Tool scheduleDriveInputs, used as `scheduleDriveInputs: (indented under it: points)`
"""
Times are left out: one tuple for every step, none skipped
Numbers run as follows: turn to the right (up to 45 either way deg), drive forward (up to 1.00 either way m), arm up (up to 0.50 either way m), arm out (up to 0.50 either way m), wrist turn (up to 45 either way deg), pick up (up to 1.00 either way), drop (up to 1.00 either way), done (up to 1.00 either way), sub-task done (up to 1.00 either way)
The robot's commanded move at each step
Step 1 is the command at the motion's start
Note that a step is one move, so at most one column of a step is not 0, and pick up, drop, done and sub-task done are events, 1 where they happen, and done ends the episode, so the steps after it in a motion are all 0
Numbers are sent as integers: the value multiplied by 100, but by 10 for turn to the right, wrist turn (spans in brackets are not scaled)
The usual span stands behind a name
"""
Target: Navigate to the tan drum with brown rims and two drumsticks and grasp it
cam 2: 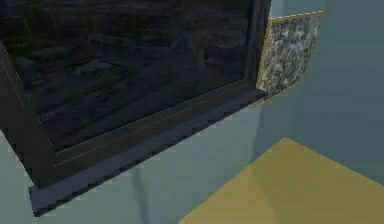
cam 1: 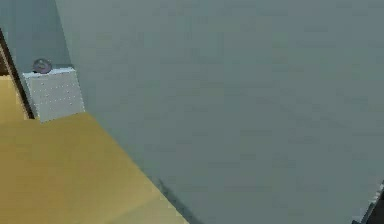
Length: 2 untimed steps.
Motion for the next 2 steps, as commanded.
scheduleDriveInputs:
  points:
    - [-390, 0, 0, 0, 0, 0, 0, 0, 0]
    - [0, 100, 0, 0, 0, 0, 0, 0, 0]
